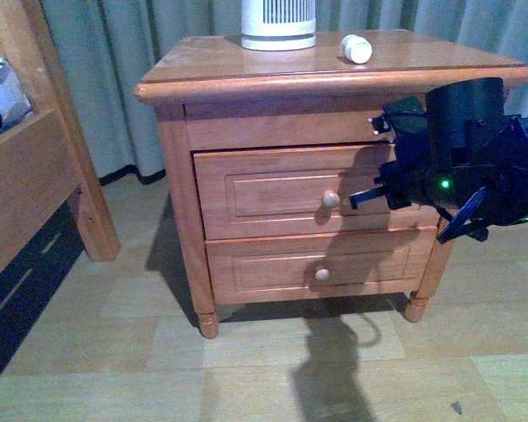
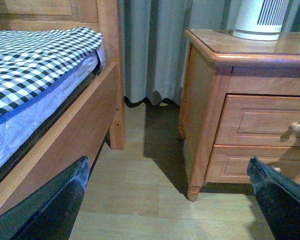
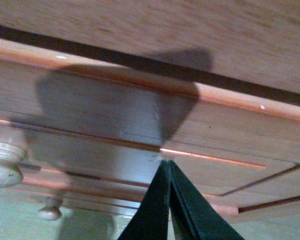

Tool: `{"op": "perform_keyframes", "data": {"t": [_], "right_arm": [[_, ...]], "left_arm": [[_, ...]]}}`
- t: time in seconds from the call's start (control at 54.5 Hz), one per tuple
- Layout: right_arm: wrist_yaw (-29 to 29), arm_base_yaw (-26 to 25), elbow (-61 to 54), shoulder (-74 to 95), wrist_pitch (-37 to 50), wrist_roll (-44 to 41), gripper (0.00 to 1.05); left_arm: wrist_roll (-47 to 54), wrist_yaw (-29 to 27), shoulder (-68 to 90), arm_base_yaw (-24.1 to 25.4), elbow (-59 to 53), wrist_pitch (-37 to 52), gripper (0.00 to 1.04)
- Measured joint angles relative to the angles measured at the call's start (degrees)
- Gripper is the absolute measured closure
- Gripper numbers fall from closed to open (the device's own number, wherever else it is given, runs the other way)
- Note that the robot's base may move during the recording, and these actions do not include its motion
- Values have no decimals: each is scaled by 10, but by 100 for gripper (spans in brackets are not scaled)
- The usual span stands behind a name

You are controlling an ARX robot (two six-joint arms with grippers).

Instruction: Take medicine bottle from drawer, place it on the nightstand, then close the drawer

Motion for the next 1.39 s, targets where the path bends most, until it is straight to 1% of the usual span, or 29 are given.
{"op": "perform_keyframes", "data": {"t": [0.128, 0.238, 0.495, 0.679, 0.734, 0.844, 0.972, 0.99, 1.027, 1.045, 1.064, 1.1, 1.174, 1.265, 1.32, 1.394], "right_arm": [[-3, -2, -2, 0, 2, 9, 102], [-16, -2, -22, -11, 11, 35, 102], [-62, -3, -163, -142, 27, 137, 102], [-110, -22, -291, -321, 28, 210, 102], [-134, -34, -352, -432, 14, 234, 102], [-168, -44, -427, -596, -33, 269, 102], [-165, -47, -495, -775, -116, 283, 102], [-162, -47, -504, -802, -130, 283, 101], [-153, -47, -520, -855, -157, 282, 95], [-135, -43, -528, -881, -169, 272, 95], [-105, -38, -537, -906, -178, 259, 98], [-76, -35, -549, -945, -194, 231, 102], [-67, -58, -591, -1061, -262, 157, 102], [-61, -66, -632, -1182, -341, 122, 102], [-63, -66, -658, -1231, -349, 113, 102], [-62, -67, -697, -1279, -335, 107, 102]], "left_arm": [[0, 0, 0, 0, 0, 0, 7], [0, 0, 0, 0, 0, 0, 7], [0, 0, 0, 0, 0, 0, 7], [0, 0, 0, 0, 0, 0, 7], [0, 0, 0, 0, 0, 0, 7], [0, 0, 0, 0, 0, 0, 7], [0, 0, 0, 0, 0, 0, 7], [0, 0, 0, 0, 0, 0, 7], [0, 0, 0, 0, 0, 0, 7], [0, 0, 0, 0, 0, 0, 7], [0, 0, 0, 0, 0, 0, 7], [0, 0, 0, 0, 0, 0, 7], [0, 0, 0, 0, 0, 0, 7], [0, 0, 0, 0, 0, 0, 7], [0, 0, 0, 0, 0, 0, 7], [0, 0, 0, 0, 0, 0, 7]]}}
